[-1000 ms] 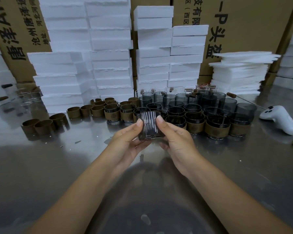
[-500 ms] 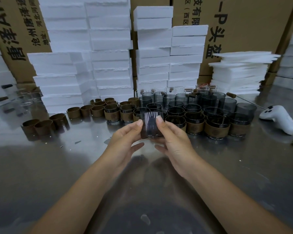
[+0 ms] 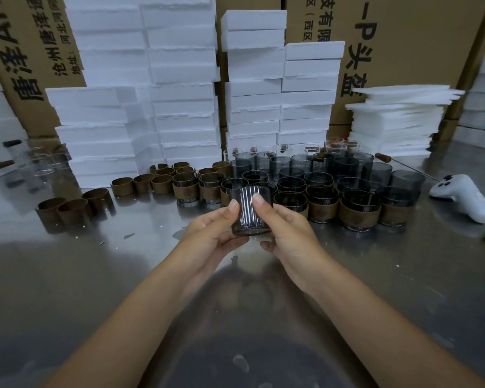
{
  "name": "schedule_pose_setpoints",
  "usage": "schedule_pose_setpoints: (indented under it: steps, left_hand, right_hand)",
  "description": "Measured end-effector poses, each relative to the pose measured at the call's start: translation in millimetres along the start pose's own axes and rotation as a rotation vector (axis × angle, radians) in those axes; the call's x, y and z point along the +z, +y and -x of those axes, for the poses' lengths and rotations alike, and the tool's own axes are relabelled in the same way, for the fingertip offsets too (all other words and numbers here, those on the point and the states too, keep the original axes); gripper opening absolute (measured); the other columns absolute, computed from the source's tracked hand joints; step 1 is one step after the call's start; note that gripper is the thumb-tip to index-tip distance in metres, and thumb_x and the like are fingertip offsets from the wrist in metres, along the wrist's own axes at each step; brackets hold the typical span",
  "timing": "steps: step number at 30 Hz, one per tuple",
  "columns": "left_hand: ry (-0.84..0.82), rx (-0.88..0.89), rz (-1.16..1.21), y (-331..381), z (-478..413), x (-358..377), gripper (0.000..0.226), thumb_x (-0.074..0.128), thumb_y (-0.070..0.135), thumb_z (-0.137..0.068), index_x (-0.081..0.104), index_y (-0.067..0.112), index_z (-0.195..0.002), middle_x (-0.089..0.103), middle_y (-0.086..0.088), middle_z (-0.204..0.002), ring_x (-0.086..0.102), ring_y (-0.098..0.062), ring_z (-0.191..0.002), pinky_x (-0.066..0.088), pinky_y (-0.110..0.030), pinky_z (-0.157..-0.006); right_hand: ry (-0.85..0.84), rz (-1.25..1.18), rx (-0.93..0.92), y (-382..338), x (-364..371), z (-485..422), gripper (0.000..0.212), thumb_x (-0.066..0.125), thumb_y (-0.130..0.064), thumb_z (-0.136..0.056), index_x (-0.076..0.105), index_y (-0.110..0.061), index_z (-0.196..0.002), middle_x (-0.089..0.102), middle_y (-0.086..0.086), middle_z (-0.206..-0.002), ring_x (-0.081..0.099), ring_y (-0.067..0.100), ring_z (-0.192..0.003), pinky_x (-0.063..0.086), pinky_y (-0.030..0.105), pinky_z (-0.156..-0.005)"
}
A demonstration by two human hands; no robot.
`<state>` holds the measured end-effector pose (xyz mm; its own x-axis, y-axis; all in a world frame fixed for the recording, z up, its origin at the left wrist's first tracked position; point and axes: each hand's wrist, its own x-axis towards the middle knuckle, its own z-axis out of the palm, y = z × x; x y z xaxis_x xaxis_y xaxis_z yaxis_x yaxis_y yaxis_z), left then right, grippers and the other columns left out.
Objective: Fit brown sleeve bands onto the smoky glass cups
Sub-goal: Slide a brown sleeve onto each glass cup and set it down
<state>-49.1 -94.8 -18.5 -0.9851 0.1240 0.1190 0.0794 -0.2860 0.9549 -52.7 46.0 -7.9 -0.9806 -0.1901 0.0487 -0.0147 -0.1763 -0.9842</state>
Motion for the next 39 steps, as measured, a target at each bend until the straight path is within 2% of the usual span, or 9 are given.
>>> schedule_pose_setpoints:
  steps: [3, 7, 15, 19, 24, 30, 33, 36, 39]
  left_hand:
    - [-0.039, 0.002, 0.072, 1.3, -0.4, -1.5, 0.04, 0.066, 0.048, -0.072, 0.077, 0.019, -0.098, 0.073, -0.008, -0.106, 0.069, -0.016, -0.099, 0.054, -0.022, -0.077]
    - [-0.064, 0.005, 0.149, 2.4, 0.0, -2.5, 0.036, 0.06, 0.04, -0.081, 0.075, 0.016, -0.104, 0.071, -0.011, -0.111, 0.068, -0.018, -0.103, 0.054, -0.023, -0.079]
    - [0.005, -0.02, -0.084, 1.2, -1.3, -4.0, 0.044, 0.062, 0.057, -0.072, 0.075, 0.027, -0.101, 0.072, -0.003, -0.109, 0.068, -0.013, -0.101, 0.052, -0.027, -0.08]
    - [0.149, 0.024, -0.144, 0.0, -1.7, -2.7, 0.044, 0.065, 0.053, -0.069, 0.073, 0.023, -0.101, 0.075, 0.001, -0.1, 0.07, -0.01, -0.094, 0.047, -0.032, -0.082]
    - [0.165, 0.035, -0.137, -1.6, -1.8, 3.8, 0.063, 0.075, 0.055, -0.05, 0.066, 0.023, -0.103, 0.074, 0.009, -0.093, 0.069, -0.003, -0.087, 0.052, -0.028, -0.076]
    - [0.145, 0.059, -0.099, -1.1, -2.1, 2.5, 0.06, 0.072, 0.046, -0.055, 0.065, 0.016, -0.107, 0.074, 0.003, -0.095, 0.068, -0.009, -0.09, 0.052, -0.021, -0.07]
    - [0.137, 0.059, -0.074, -1.2, -1.9, 1.9, 0.063, 0.071, 0.043, -0.059, 0.065, 0.011, -0.113, 0.073, -0.003, -0.101, 0.068, -0.012, -0.093, 0.053, -0.019, -0.068]
    - [0.08, 0.053, -0.036, -0.5, -2.0, -1.4, 0.047, 0.065, 0.044, -0.069, 0.07, 0.016, -0.106, 0.074, -0.005, -0.102, 0.069, -0.012, -0.092, 0.054, -0.019, -0.072]
    - [0.034, 0.035, 0.032, 0.7, -2.3, -4.0, 0.037, 0.06, 0.045, -0.074, 0.077, 0.018, -0.093, 0.074, -0.007, -0.102, 0.07, -0.013, -0.091, 0.055, -0.02, -0.073]
  right_hand:
    - [-0.034, -0.056, 0.023, -0.5, -2.7, -1.8, 0.058, 0.066, -0.059, -0.058, 0.073, -0.019, -0.099, 0.072, -0.005, -0.088, 0.062, 0.006, -0.082, 0.042, 0.025, -0.077]
    - [-0.055, -0.157, 0.048, -1.3, -4.6, -2.7, 0.042, 0.065, -0.053, -0.065, 0.072, -0.023, -0.094, 0.07, -0.005, -0.088, 0.061, 0.008, -0.08, 0.043, 0.027, -0.08]
    - [-0.082, -0.011, 0.043, 1.7, -1.4, -1.2, 0.063, 0.054, -0.064, -0.068, 0.068, -0.02, -0.11, 0.074, -0.003, -0.103, 0.066, 0.014, -0.102, 0.049, 0.033, -0.091]
    - [0.03, 0.022, -0.018, 2.9, 0.7, 0.0, 0.055, 0.061, -0.059, -0.068, 0.067, -0.021, -0.107, 0.074, -0.006, -0.098, 0.069, 0.008, -0.091, 0.052, 0.027, -0.085]
    - [0.117, 0.068, -0.06, 5.7, 1.3, -1.3, 0.037, 0.073, -0.042, -0.076, 0.064, -0.024, -0.108, 0.072, -0.007, -0.097, 0.068, 0.001, -0.089, 0.049, 0.02, -0.079]
    - [0.094, 0.015, -0.044, 5.4, 0.8, -1.3, 0.044, 0.074, -0.04, -0.075, 0.062, -0.02, -0.111, 0.072, 0.001, -0.104, 0.068, 0.01, -0.097, 0.047, 0.022, -0.074]
    - [0.087, -0.018, -0.031, 4.9, -0.2, -2.0, 0.063, 0.075, -0.05, -0.058, 0.062, -0.019, -0.112, 0.07, 0.007, -0.11, 0.067, 0.019, -0.103, 0.049, 0.028, -0.079]
    - [0.069, -0.074, 0.014, 3.4, -3.4, -4.4, 0.069, 0.072, -0.052, -0.054, 0.064, -0.017, -0.112, 0.069, 0.011, -0.113, 0.066, 0.026, -0.104, 0.049, 0.036, -0.09]
    - [0.034, -0.142, 0.029, 3.2, -8.0, -7.8, 0.05, 0.068, -0.05, -0.061, 0.068, -0.02, -0.1, 0.072, 0.008, -0.105, 0.066, 0.023, -0.096, 0.048, 0.039, -0.095]
